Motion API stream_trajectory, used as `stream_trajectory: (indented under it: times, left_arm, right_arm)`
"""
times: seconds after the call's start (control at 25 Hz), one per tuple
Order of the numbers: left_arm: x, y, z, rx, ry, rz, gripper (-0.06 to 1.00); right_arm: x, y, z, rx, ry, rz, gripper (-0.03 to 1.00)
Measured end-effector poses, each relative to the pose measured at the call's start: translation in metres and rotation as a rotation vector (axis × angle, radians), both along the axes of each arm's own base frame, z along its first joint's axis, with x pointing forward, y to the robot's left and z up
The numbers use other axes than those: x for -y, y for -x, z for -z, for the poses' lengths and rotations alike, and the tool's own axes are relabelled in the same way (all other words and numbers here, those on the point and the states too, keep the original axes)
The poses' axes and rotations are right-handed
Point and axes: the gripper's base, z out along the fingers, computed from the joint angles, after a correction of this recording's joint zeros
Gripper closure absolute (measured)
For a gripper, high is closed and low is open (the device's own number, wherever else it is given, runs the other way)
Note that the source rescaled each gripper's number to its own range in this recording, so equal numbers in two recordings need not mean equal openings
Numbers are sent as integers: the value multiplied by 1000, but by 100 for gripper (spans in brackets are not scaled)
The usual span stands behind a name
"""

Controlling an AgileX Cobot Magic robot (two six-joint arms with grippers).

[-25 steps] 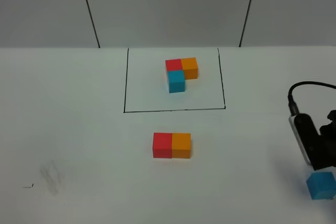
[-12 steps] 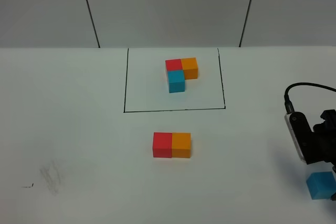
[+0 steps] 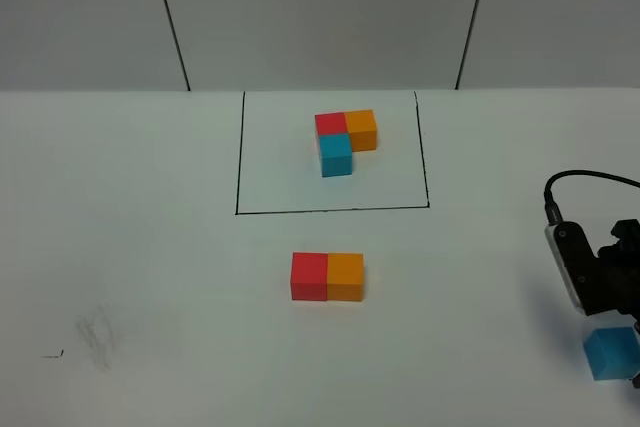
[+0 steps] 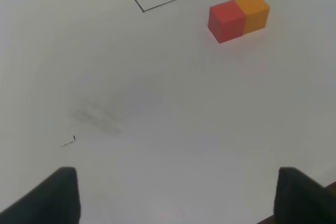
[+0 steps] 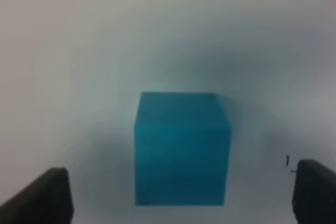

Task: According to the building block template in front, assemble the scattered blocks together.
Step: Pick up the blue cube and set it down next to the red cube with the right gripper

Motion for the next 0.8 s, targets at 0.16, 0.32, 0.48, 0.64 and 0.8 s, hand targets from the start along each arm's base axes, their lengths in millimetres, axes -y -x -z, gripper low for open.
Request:
stream_trajectory:
  times: [0.16,0.32,0.48,0.64,0.8]
  left_arm:
    - [0,0,0,0,0,0,10]
    - [0,0,0,0,0,0,10]
    - [0,0,0,0,0,0,10]
    - [0,0,0,0,0,0,10]
    - [0,0,0,0,0,0,10]
  right_arm:
    - [2,-1,7,-26,1,8,20]
    - [3,-3,17,-48,1,11,20]
    - [2,-4,24,-76,-3,17,20]
    - [2,-5,29,-90,-8,23,20]
    - [2,-6,36,-101,-9,27,20]
